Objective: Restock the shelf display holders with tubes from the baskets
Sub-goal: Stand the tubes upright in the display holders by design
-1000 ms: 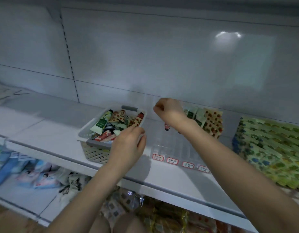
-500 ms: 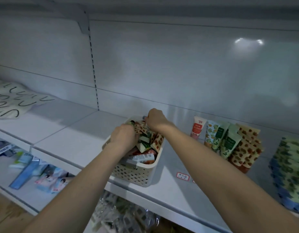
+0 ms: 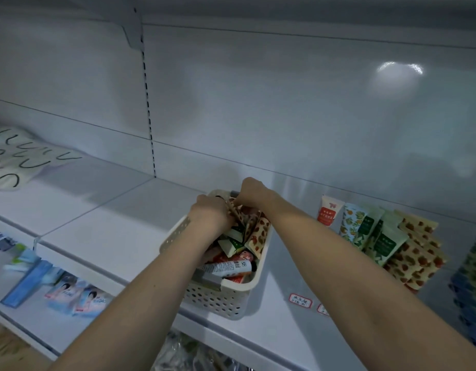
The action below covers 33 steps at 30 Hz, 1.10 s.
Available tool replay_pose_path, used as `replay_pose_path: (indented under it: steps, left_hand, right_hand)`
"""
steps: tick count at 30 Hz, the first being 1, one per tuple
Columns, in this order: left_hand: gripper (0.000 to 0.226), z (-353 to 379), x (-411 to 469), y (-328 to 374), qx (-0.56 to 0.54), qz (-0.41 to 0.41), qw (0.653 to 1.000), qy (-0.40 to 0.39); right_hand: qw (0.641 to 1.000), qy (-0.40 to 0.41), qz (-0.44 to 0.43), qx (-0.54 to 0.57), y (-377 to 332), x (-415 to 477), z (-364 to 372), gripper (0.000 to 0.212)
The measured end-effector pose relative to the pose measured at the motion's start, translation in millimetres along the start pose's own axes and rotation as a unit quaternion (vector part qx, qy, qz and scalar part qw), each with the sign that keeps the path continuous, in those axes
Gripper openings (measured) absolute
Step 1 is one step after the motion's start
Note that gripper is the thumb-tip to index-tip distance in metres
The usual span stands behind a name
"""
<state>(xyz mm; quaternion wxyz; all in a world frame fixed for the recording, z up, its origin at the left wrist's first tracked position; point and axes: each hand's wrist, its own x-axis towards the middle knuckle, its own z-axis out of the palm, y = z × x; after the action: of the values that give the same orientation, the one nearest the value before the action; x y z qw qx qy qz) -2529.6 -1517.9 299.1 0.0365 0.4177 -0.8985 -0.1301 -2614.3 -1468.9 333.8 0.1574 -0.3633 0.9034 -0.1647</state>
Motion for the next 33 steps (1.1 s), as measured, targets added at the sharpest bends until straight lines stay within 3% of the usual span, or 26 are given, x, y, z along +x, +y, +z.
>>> replay_pose_path:
  steps: [4,9,12,17,21,24,28,31,33]
  left_hand:
    - [0.054,-2.6,0.7,0.4,-0.01,-0.001,1.0,-0.025]
    - [0.052,-5.3,3.8,-3.1,0.001,0.017,0.998,-0.053]
    - [0.053,-1.8,6.3,0.8,0.001,0.028,0.999,-0.032]
    - [0.051,0.5,2.7,9.3,0.008,0.015,1.0,0.009]
    - [0.044,-5.4,8.7,11.1,0.023,0.05,0.997,-0.054]
    - [0.026,-19.8,5.0,7.9,0.017,0.057,0.992,-0.112]
    - [0.021,-22.6,4.9,6.0,-0.039,0.046,0.988,-0.142]
    - [0.049,-2.8,18.5,10.3,-0.078,0.065,0.99,-0.098]
    - [0.049,9.8,27.4,10.7,-0.063,0.057,0.995,-0.054]
  right_hand:
    - [0.999,-0.011,-0.012,-0.027,-0.8,2.5,3.7,0.032]
    - [0.999,0.012,-0.018,0.043,3.5,5.9,3.1,0.034]
    - [0.997,0.012,-0.005,0.081,9.5,5.9,0.2,0.029]
    - [0.999,-0.001,-0.002,0.044,5.0,1.4,-6.3,0.031]
    - [0.987,-0.033,0.022,0.153,9.8,-10.9,-24.3,0.021]
    - [0.963,-0.026,0.018,0.268,20.6,-22.0,-33.4,0.013]
    - [0.915,0.012,-0.002,0.403,38.0,-41.4,-32.1,0.022]
    - [0.863,0.001,-0.013,0.504,52.7,-59.6,-27.9,0.019]
    - [0.819,-0.024,-0.021,0.573,61.1,-71.9,-27.7,0.023]
